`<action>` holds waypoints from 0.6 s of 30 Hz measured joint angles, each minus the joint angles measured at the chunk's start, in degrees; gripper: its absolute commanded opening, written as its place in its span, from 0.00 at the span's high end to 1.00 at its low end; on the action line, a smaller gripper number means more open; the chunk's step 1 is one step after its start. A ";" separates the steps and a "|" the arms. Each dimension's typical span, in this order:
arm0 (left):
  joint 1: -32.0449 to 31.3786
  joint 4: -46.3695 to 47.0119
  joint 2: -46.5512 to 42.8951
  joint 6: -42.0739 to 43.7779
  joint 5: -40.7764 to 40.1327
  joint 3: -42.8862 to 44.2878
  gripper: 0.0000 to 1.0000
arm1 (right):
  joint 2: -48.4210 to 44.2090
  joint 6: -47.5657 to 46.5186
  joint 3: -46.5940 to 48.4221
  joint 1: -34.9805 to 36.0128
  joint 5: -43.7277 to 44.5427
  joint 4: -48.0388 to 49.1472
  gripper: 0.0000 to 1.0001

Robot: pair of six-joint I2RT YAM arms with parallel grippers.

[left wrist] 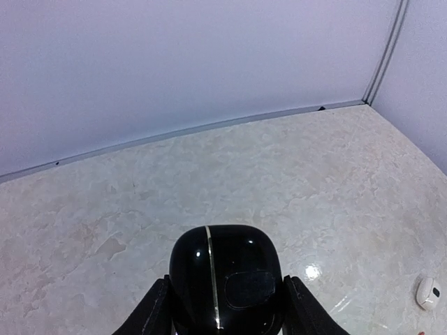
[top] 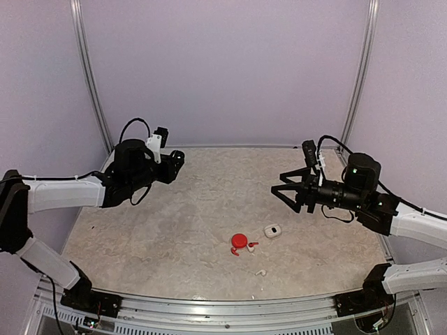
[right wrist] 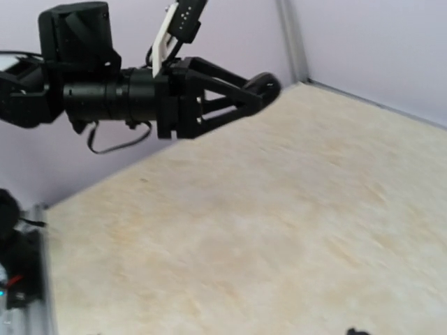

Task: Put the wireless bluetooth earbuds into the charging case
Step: Place the charging case with the earbuds at the center of the board.

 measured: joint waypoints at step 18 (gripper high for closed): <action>7.30 -8.46 26.08 -7.41 4.52 16.87 0.66 | 3.28 -1.05 -2.47 -3.50 4.76 -5.25 0.25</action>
